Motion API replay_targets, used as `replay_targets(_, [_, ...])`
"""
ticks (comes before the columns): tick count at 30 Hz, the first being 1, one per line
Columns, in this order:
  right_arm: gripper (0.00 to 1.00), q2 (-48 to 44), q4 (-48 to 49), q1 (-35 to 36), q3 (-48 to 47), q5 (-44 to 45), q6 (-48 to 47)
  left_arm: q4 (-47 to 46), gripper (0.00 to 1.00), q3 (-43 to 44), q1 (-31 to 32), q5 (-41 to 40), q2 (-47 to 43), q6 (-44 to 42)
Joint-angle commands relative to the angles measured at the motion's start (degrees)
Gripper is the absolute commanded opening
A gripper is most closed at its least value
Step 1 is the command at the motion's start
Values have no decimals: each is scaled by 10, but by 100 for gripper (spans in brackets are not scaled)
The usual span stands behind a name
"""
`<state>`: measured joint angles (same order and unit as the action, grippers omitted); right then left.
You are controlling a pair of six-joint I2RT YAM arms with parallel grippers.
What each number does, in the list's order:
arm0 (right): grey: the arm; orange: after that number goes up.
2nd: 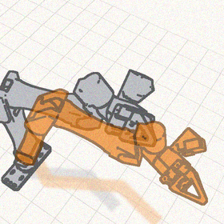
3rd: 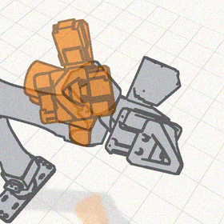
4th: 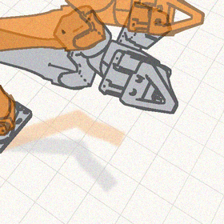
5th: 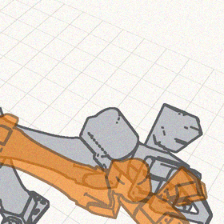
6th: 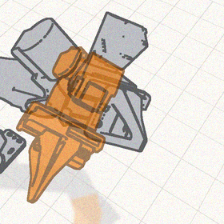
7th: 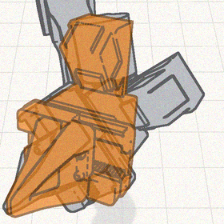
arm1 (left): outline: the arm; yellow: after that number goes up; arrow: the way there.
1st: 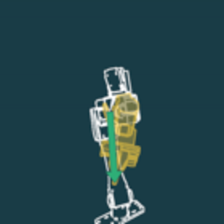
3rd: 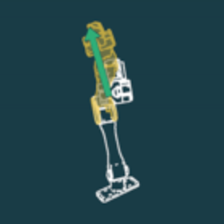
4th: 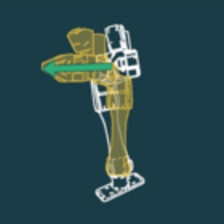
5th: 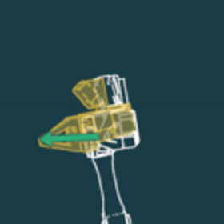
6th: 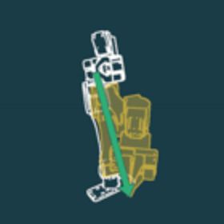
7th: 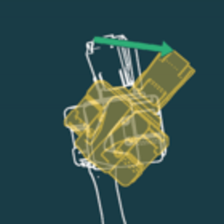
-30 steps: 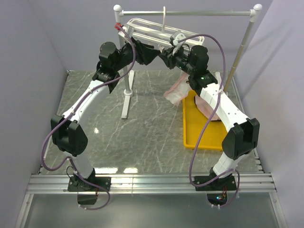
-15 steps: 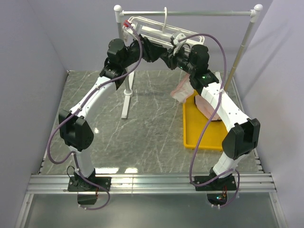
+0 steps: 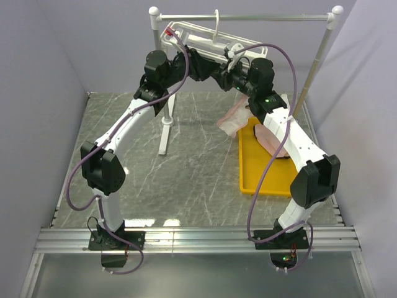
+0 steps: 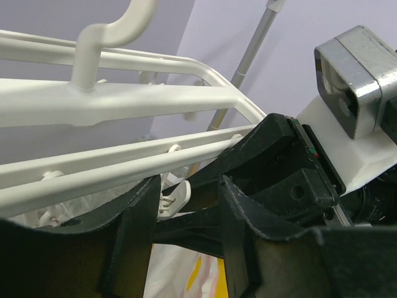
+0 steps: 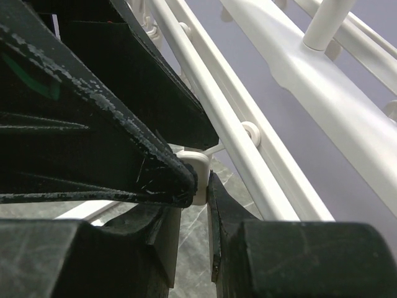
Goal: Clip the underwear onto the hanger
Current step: Open the clamp at the hanger.
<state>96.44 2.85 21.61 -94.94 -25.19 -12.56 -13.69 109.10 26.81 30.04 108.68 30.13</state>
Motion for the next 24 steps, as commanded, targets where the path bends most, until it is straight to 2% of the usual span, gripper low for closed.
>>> replay_targets(1, [0, -34, 21, 2, -30, -34, 15, 3, 49, 23, -4, -11, 16, 5])
replay_targets(5, [0, -33, 22, 0, -32, -38, 18, 0, 46, 29, -4, 1, 23, 12])
replay_targets(8, [0, -34, 25, -2, -35, -41, 24, 7, 39, 21, -4, 3, 21, 14])
replay_targets(9, [0, -34, 27, -4, -34, -43, 27, 5, 33, 16, -5, 2, 20, 15])
replay_targets(13, [0, -36, 30, -6, -31, -47, 27, 2, 24, 13, -8, -2, 18, 18])
replay_targets(16, [0, -36, 29, -7, -31, -48, 24, 6, 10, 23, -9, -2, 21, 17])
replay_targets(17, [0, -36, 30, -8, -31, -47, 24, 8, 1, 24, -11, -3, 22, 18])
replay_targets(19, [0, -37, 33, -7, -32, -43, 25, 8, 0, 26, -11, -5, 22, 24])
replay_targets(20, [10, -35, 35, -7, -32, -36, 26, 6, 0, 27, -11, -1, 22, 33])
replay_targets(24, [33, -35, 50, -6, -22, -24, 24, -2, 0, 27, -12, 2, 21, 55])
